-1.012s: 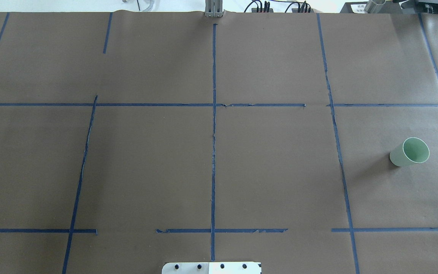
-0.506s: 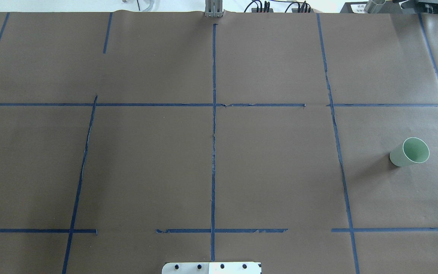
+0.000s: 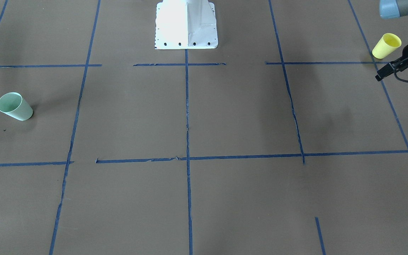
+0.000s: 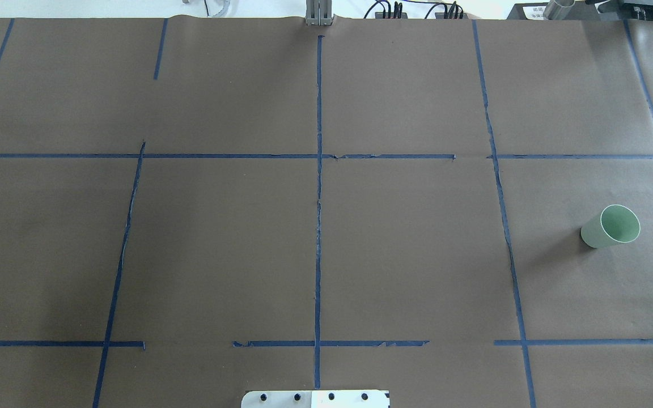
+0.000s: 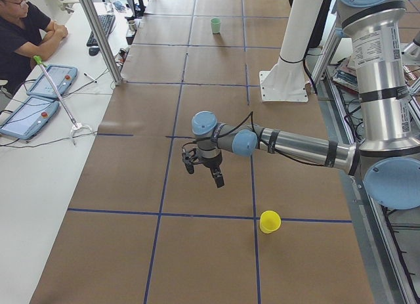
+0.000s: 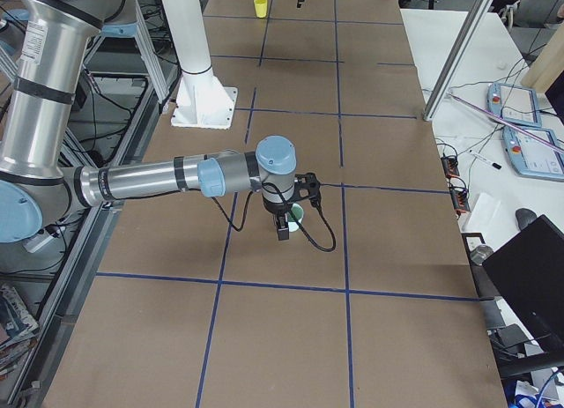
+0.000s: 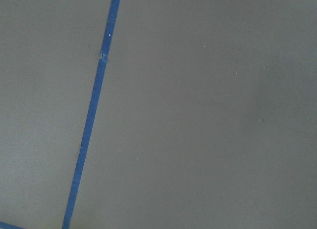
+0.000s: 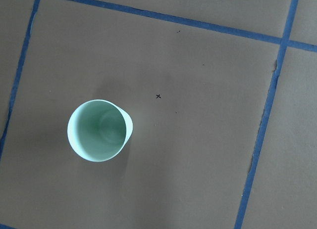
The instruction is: Transfer and stack yellow cup on green cup
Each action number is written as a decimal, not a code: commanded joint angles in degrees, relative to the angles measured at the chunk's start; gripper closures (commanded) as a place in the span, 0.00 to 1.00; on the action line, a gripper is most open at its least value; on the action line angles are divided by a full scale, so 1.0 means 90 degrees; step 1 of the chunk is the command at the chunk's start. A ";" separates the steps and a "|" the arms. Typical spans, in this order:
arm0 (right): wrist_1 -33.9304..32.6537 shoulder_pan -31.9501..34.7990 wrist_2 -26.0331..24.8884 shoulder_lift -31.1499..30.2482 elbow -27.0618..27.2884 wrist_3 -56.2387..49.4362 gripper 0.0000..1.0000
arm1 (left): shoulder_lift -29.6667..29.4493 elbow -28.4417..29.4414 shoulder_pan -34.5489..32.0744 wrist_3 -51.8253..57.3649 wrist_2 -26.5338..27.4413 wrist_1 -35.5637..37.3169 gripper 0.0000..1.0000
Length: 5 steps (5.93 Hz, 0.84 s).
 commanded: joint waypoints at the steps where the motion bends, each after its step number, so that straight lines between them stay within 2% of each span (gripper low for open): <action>1: 0.0123 -0.0005 -0.0022 0.0009 0.0029 -0.0011 0.00 | -0.0003 -0.0222 0.0733 -0.2424 0.0921 -0.0031 0.00; 2: 0.0192 -0.0005 -0.0041 -0.0010 0.0029 -0.0011 0.00 | 0.0054 -0.0358 0.1152 -0.3346 0.1436 0.0065 0.00; 3: 0.0232 -0.0005 -0.0080 -0.0010 0.0029 -0.0021 0.00 | 0.0074 -0.0398 0.1853 -0.4709 0.2302 0.0414 0.00; 4: 0.0358 -0.0005 -0.0100 -0.0010 0.0029 -0.0011 0.00 | 0.0065 -0.0573 0.2227 -0.5834 0.2668 0.0901 0.00; 5: 0.0369 0.0014 -0.0100 -0.0020 0.0049 -0.0002 0.00 | 0.0045 -0.0681 0.2956 -0.7247 0.3310 0.2066 0.00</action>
